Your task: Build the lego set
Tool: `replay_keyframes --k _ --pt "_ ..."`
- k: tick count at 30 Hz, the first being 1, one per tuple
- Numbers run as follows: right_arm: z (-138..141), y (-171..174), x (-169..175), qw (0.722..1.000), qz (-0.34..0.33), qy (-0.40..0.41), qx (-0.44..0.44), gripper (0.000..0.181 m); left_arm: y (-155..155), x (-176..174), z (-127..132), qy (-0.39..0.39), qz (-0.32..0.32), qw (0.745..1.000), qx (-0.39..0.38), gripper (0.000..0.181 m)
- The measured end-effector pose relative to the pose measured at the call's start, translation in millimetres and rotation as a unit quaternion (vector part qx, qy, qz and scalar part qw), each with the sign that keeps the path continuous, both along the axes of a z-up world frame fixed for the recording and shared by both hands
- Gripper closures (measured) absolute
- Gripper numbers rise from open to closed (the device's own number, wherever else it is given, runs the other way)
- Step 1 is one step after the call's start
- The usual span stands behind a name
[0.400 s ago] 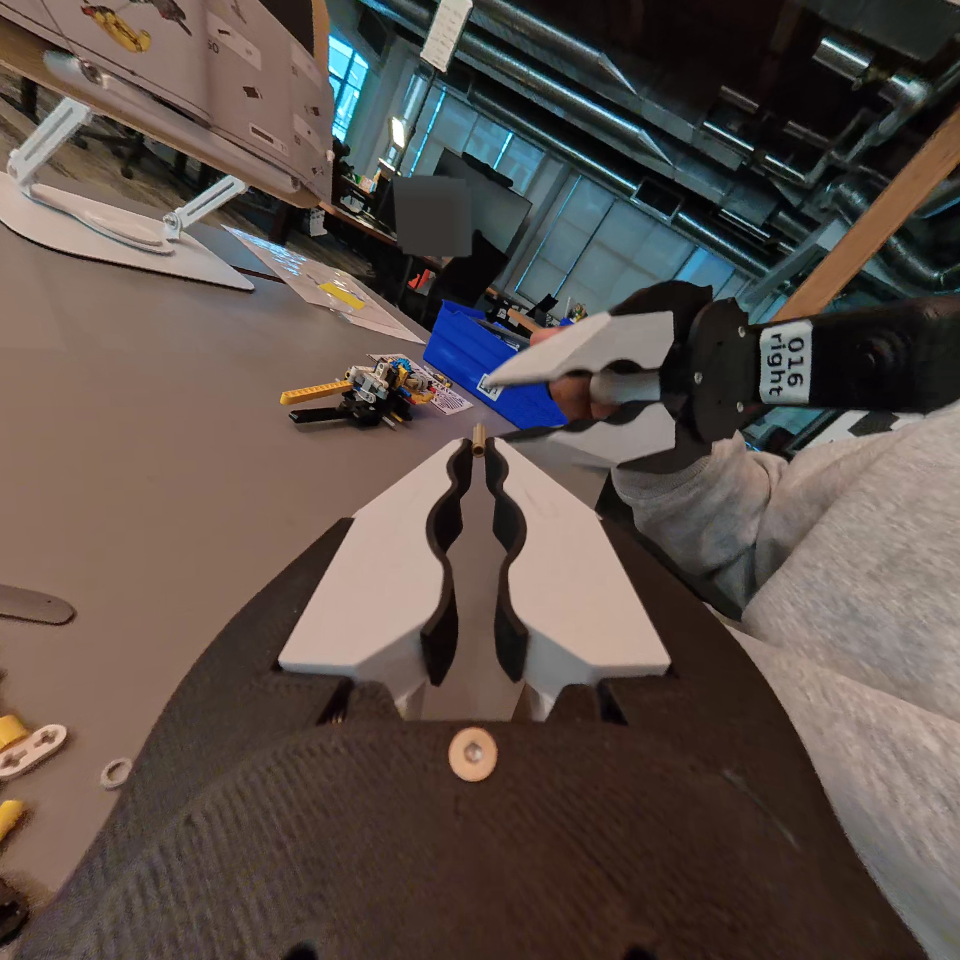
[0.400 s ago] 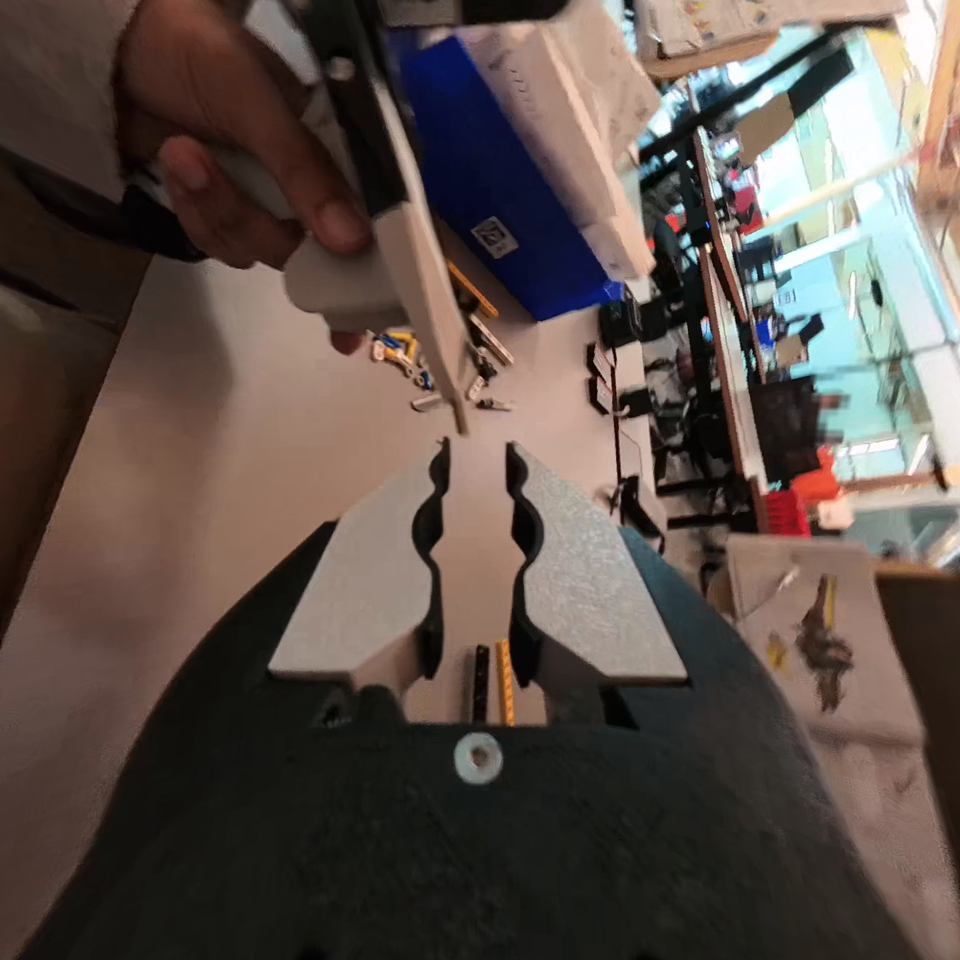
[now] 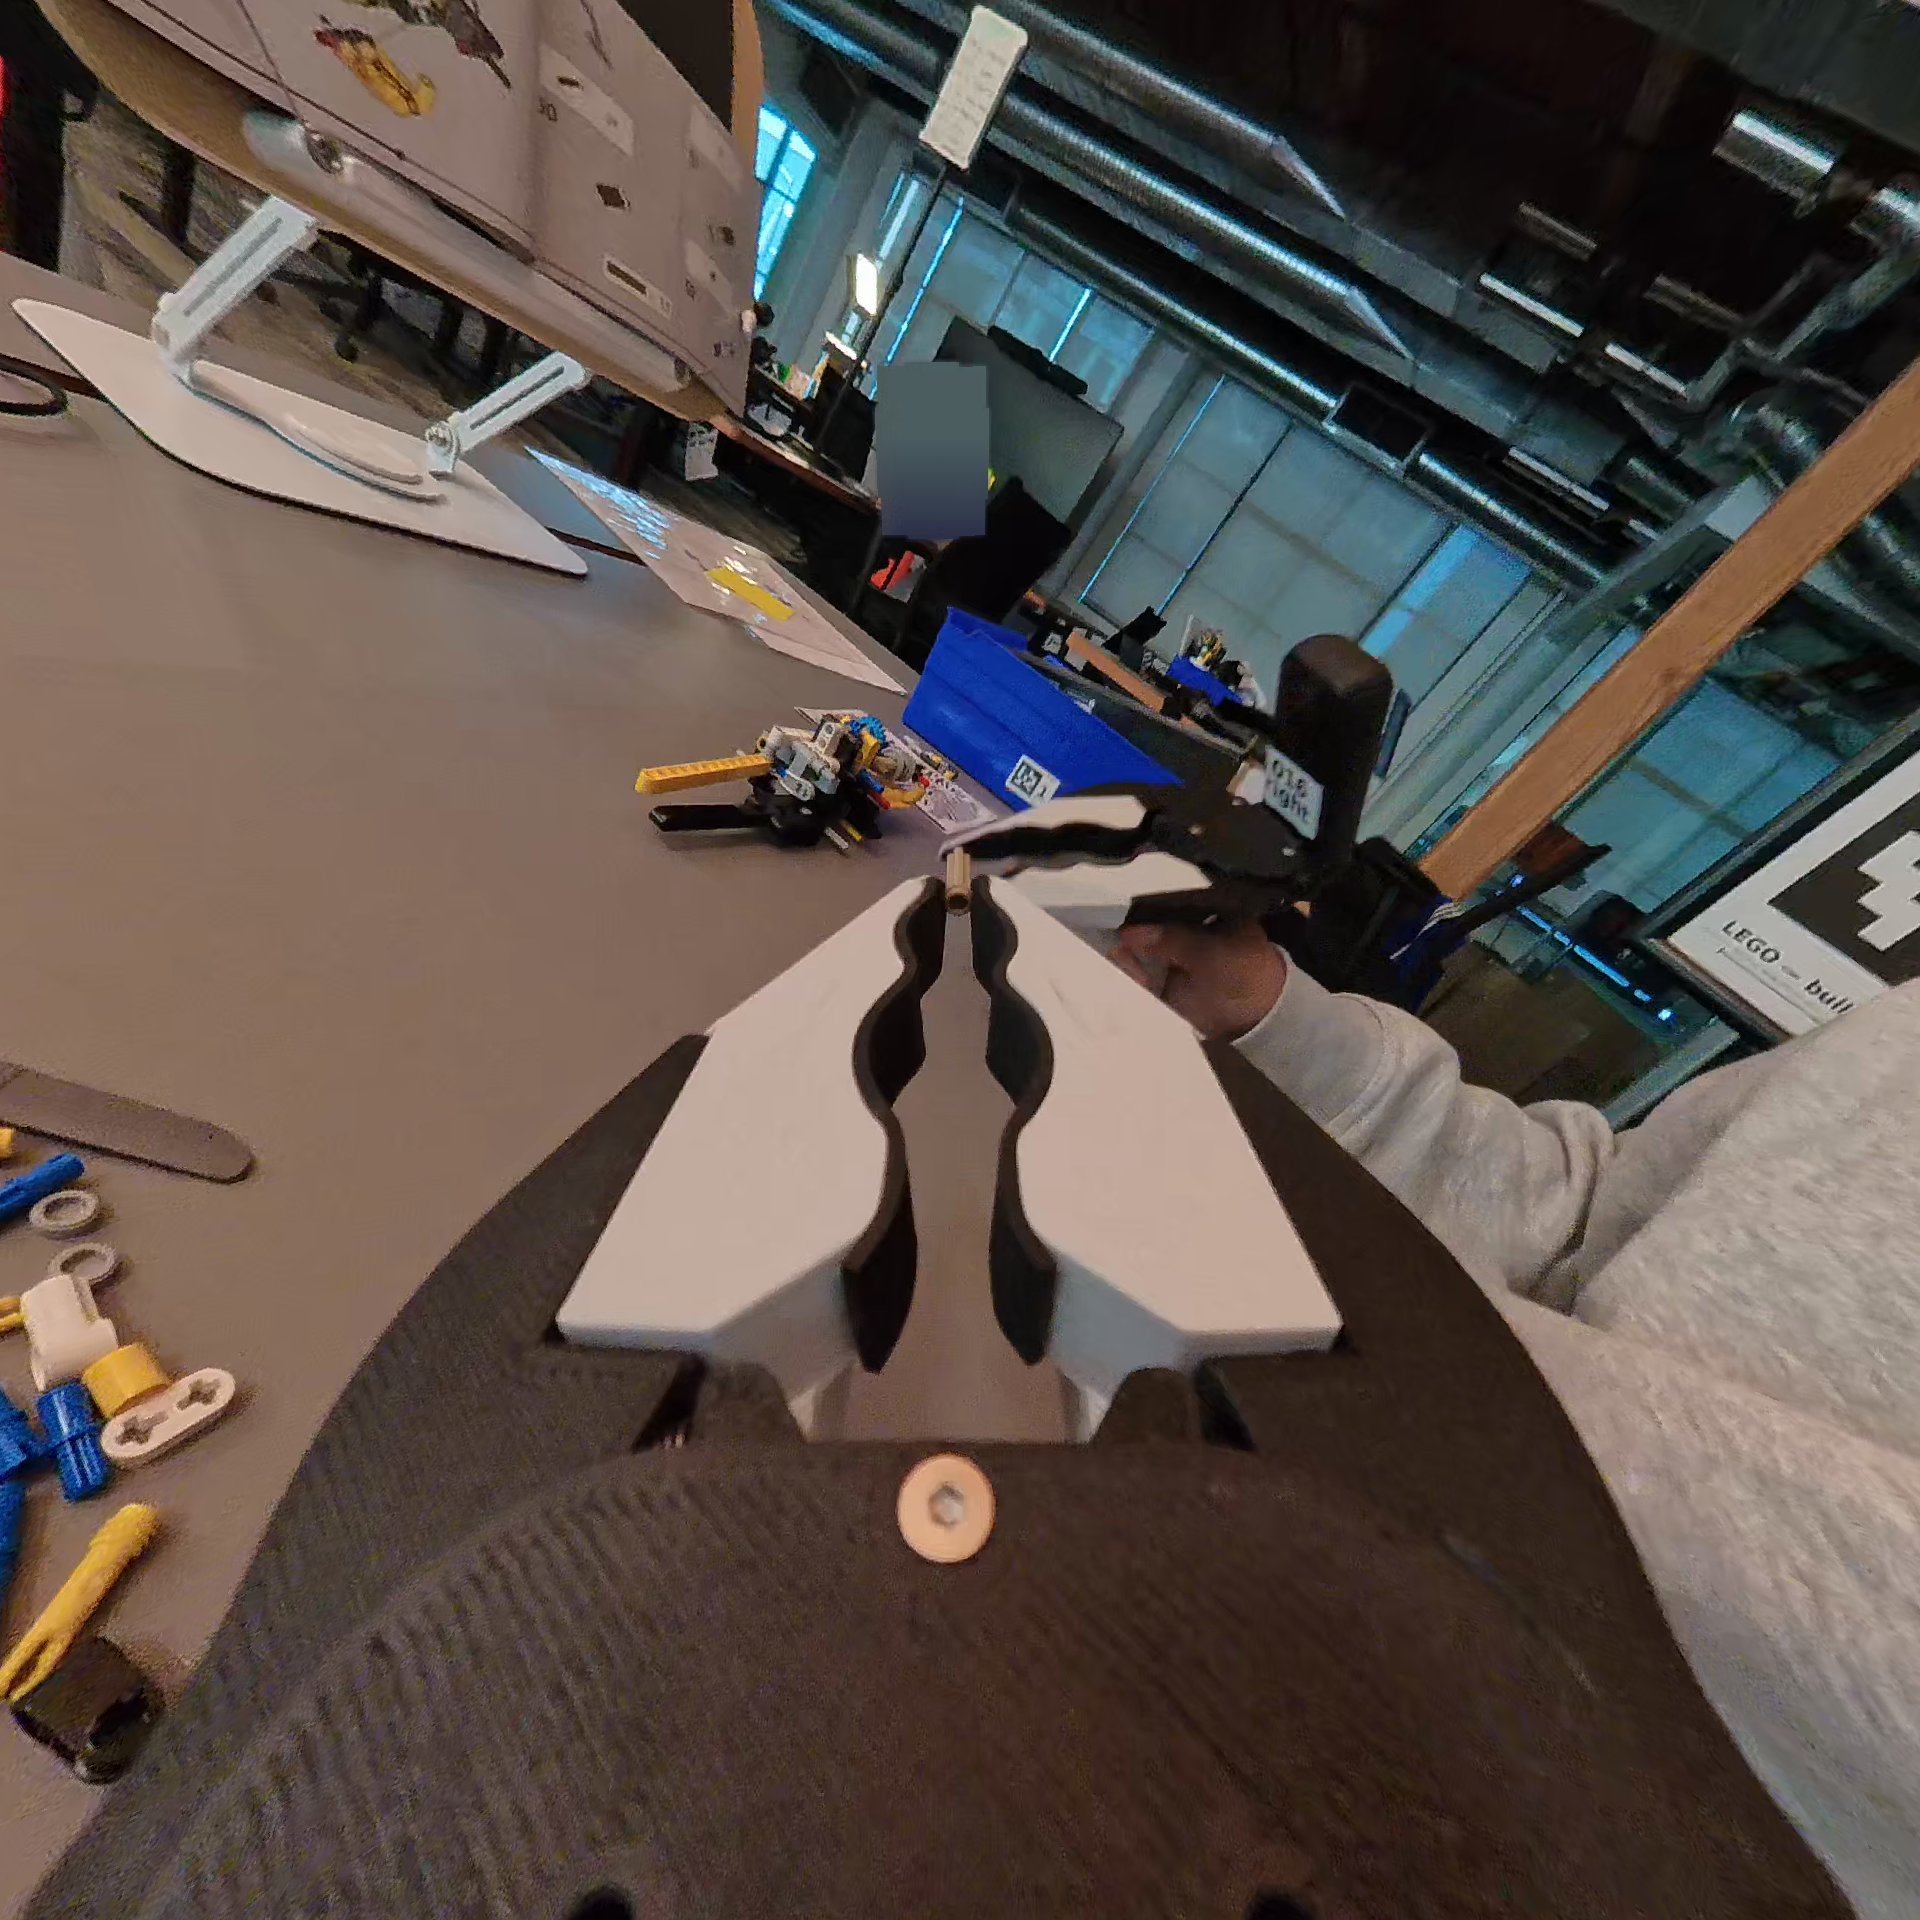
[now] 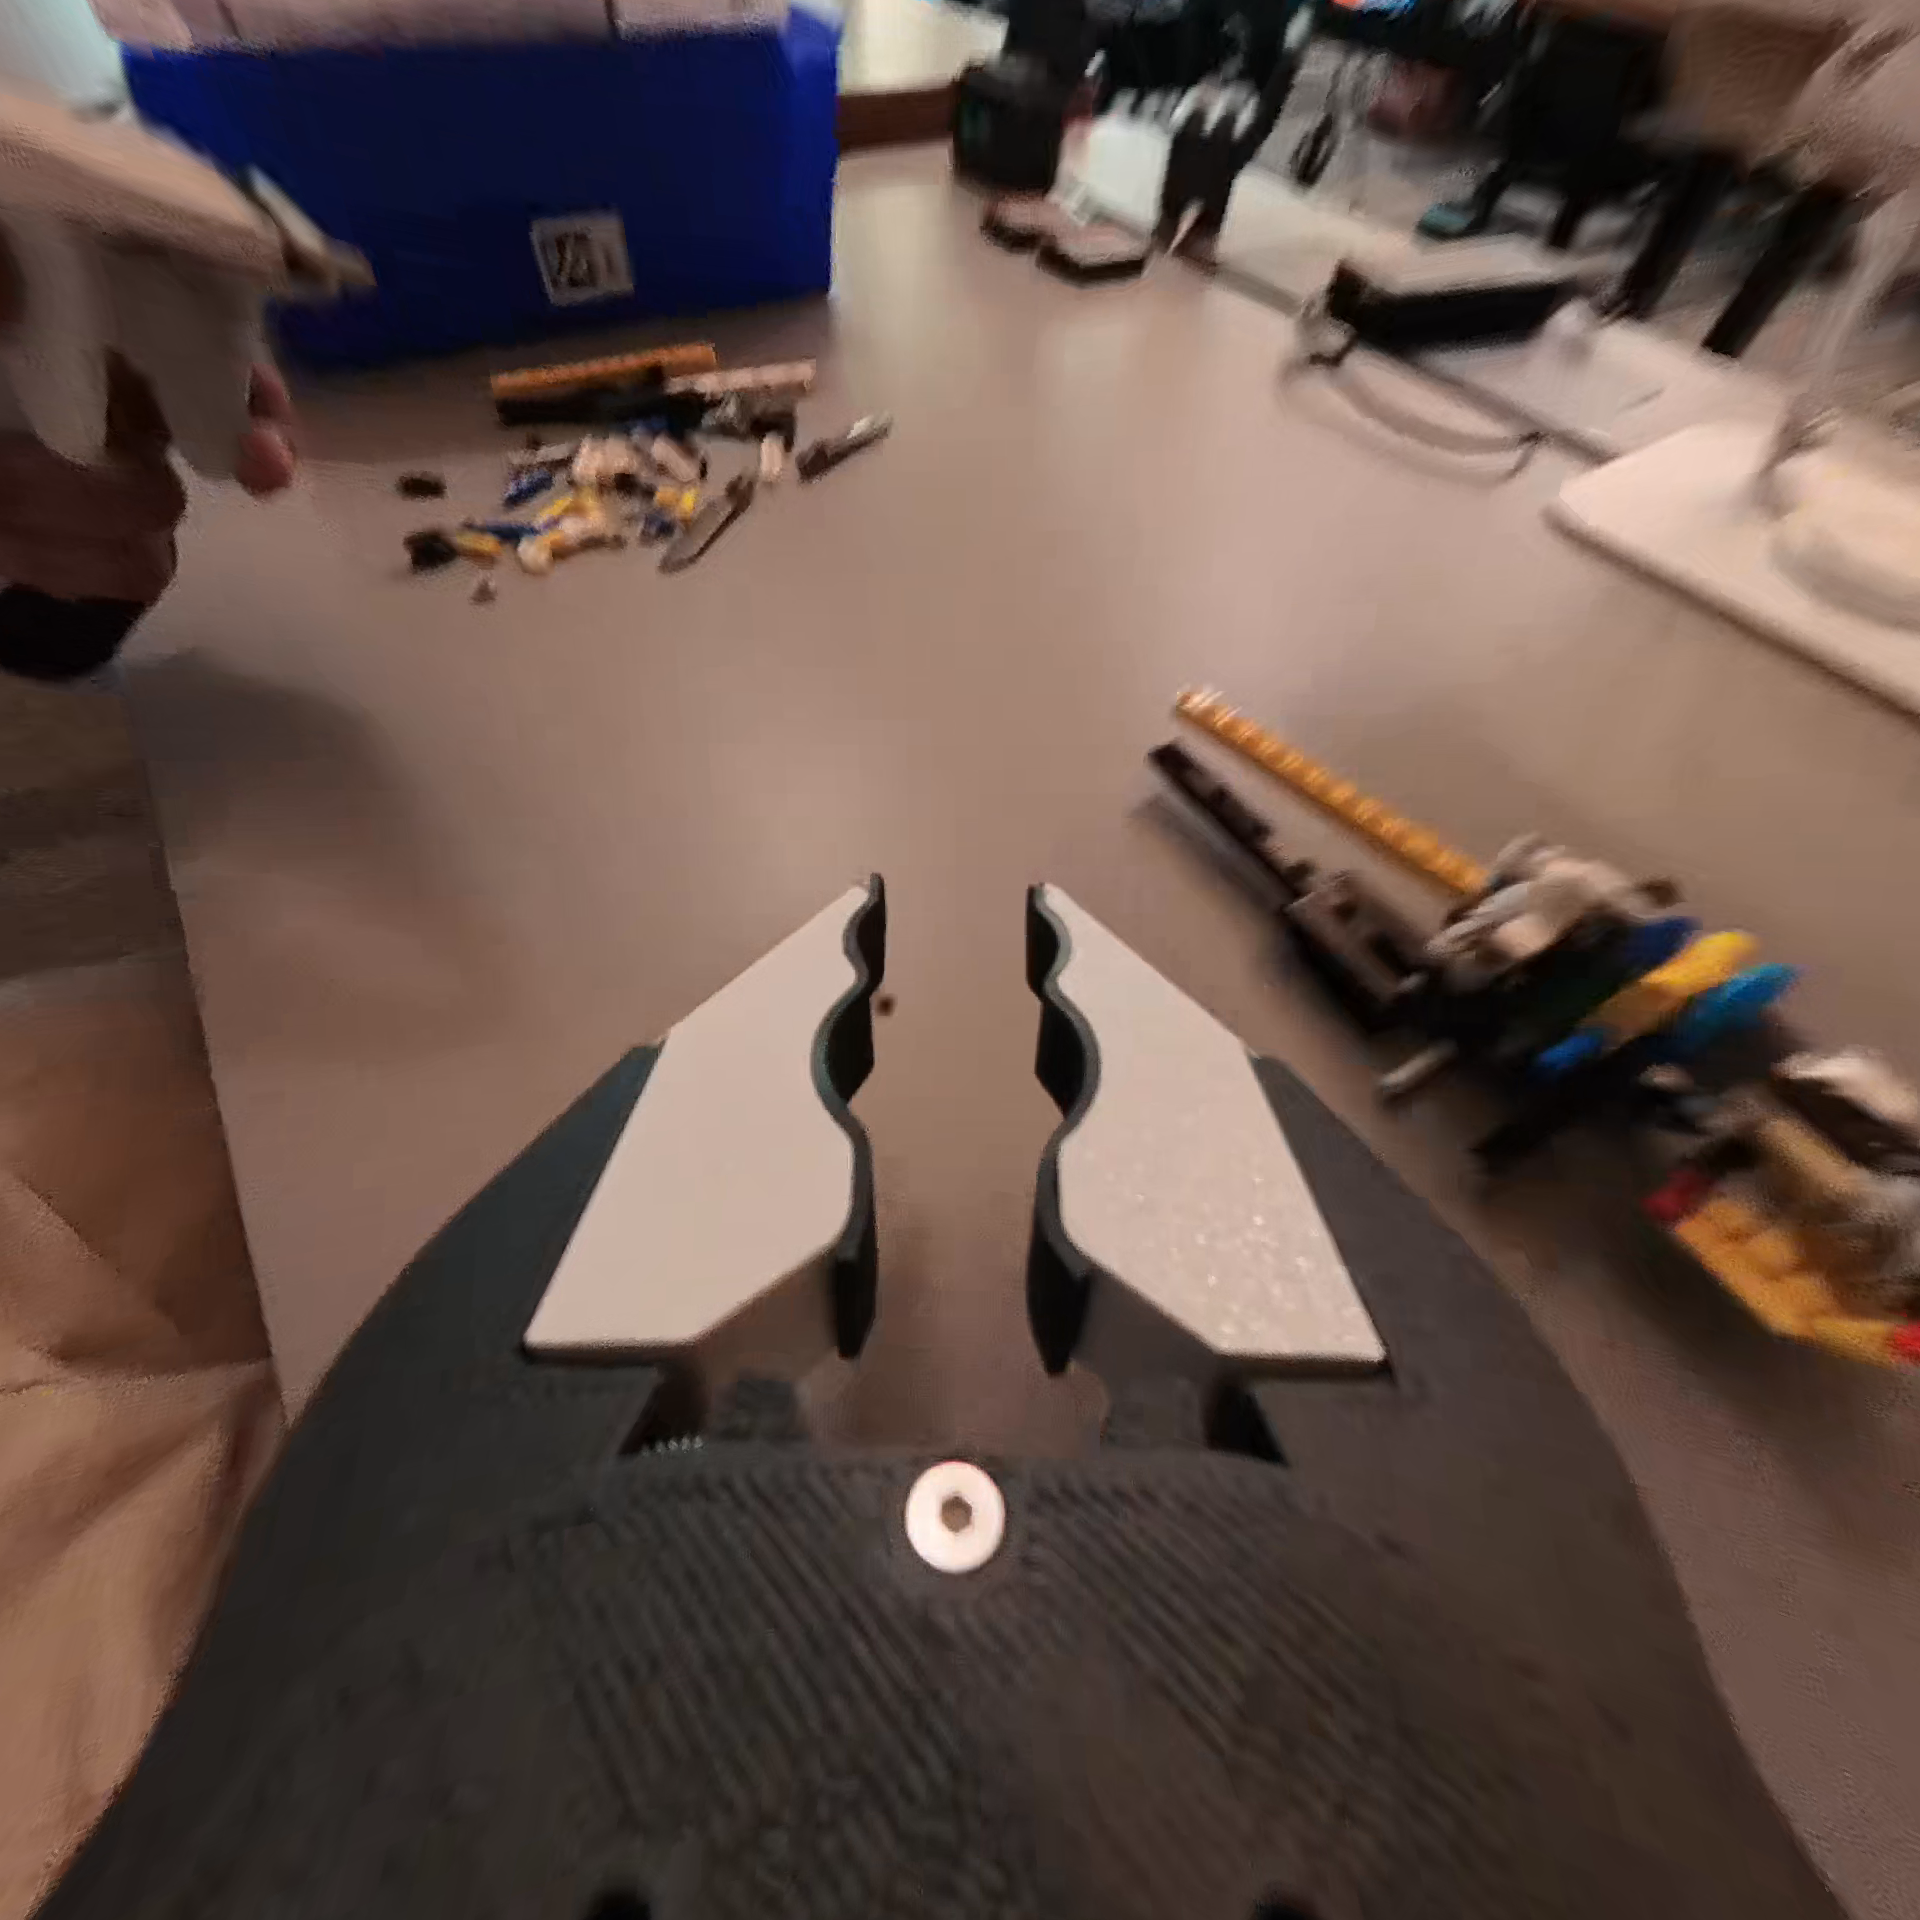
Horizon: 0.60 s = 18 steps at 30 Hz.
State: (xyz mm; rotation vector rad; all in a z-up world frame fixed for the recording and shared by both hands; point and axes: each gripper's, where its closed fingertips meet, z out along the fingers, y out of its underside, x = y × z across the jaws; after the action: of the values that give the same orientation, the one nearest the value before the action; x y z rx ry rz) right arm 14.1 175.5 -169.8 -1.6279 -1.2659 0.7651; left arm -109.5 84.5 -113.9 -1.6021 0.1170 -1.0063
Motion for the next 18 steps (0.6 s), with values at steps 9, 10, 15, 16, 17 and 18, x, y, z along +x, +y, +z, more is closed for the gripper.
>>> replay_keyframes --k 9,10,15,16,17,18 --pt "-60.5 -26.7 -36.9 0.986 0.068 -0.152 -0.014 0.143 -2.4 25.4 -16.2 0.065 -0.022 0.998 -0.012 0.179" --pt "-60.8 -25.8 -37.3 0.986 0.064 -0.156 -0.013 0.144 -3.1 26.0 -17.1 0.066 -0.023 0.997 -0.014 0.179" --pt "-62.0 -23.9 -34.4 0.986 0.058 -0.148 -0.042 0.146 -6.4 24.2 -19.1 0.070 -0.026 0.997 -0.015 0.179" --pt "-62.3 -23.9 -33.9 0.986 0.059 -0.147 -0.051 0.147 -6.7 25.1 -19.7 0.069 -0.030 0.997 -0.016 0.179" --pt "-62.6 -24.1 -33.7 0.986 0.060 -0.146 -0.059 0.148 -7.1 26.5 -20.4 0.068 -0.035 0.997 -0.018 0.179" --pt "-62.6 -23.7 -33.6 0.986 0.060 -0.146 -0.062 0.150 -7.7 28.6 -21.2 0.068 -0.041 0.997 -0.019 0.179"
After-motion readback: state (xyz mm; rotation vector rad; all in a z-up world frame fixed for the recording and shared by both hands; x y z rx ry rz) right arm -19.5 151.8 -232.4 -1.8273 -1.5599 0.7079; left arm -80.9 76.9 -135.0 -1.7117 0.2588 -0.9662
